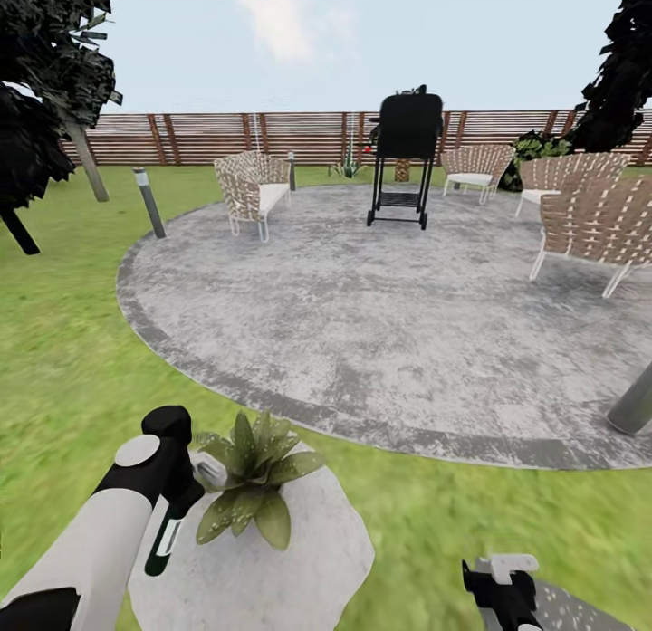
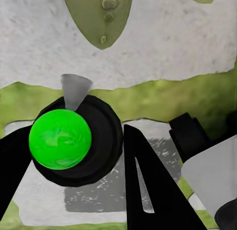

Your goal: Pick up the pesticide atomizer in the garden and spray insectifuge to fully cover both potted plants in the garden.

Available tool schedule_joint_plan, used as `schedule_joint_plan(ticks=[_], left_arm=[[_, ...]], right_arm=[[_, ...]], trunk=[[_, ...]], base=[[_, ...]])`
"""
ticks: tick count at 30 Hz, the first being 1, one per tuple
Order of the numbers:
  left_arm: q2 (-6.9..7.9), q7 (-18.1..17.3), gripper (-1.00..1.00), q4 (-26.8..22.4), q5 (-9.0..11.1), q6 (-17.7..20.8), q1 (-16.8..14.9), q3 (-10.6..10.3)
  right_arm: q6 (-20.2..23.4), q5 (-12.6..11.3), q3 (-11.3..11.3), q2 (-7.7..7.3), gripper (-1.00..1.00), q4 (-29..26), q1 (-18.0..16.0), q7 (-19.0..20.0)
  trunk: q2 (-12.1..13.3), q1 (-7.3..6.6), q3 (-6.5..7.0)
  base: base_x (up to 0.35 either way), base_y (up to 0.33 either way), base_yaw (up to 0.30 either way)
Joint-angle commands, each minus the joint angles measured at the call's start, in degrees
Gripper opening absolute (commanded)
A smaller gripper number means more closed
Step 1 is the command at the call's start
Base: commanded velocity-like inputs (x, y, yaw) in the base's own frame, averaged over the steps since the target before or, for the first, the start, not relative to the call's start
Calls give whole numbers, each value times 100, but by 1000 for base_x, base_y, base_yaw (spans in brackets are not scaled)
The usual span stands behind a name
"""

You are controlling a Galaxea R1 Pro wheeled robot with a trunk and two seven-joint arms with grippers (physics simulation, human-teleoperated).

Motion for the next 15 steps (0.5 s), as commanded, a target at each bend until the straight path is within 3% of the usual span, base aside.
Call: schedule_joint_plan(ticks=[1,6,12,15], left_arm=[[-4,-55,-100,-3,-47,59,-7,19],[-43,-55,-100,-4,-31,53,-55,13],[-67,-55,-100,-5,-48,44,-360,8],[-61,-55,-100,2,-60,18,-351,-14]], right_arm=[[-16,60,-42,0,100,6,-1,-20],[-16,59,-44,3,100,6,0,-22],[-16,59,-45,-4,100,6,-2,-23],[-16,58,-45,-4,100,6,1,-23]], trunk=[[-2,1,-5],[-2,1,-5],[-2,1,-5],[-2,1,-5]], base=[[249,-168,272],[200,-243,260],[154,-285,39],[86,-92,16]])
